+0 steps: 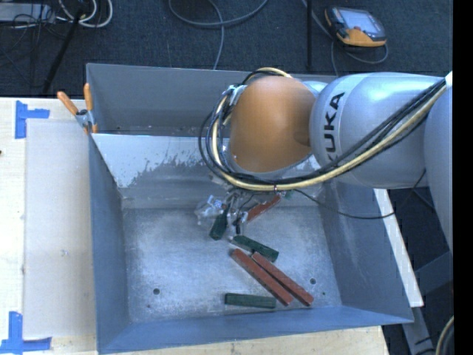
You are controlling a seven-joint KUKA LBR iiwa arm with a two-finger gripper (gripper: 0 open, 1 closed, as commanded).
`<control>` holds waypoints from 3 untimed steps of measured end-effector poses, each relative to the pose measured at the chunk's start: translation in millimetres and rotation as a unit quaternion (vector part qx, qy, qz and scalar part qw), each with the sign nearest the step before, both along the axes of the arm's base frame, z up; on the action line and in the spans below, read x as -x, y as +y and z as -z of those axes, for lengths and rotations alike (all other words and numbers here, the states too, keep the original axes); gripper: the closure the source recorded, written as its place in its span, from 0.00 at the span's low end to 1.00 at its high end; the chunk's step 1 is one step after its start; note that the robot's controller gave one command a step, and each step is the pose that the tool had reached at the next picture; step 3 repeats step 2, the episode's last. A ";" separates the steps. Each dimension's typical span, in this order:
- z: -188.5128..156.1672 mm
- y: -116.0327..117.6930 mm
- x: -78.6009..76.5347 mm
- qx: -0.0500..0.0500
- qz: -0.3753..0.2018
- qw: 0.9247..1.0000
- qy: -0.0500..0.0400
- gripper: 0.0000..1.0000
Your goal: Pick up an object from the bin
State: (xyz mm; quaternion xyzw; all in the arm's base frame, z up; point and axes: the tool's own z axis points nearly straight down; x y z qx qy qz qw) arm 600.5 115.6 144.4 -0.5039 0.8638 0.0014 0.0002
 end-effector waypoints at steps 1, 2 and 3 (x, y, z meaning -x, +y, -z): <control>0.0 0.0 0.0 0.000 0.000 1.000 0.000 1.00; 40.2 36.7 45.1 0.000 -0.252 0.968 0.001 1.00; 40.2 36.7 45.1 0.000 -0.252 0.968 0.001 1.00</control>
Offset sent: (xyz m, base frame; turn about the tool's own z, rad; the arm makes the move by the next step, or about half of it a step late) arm 0.0000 0.0000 0.0000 0.0000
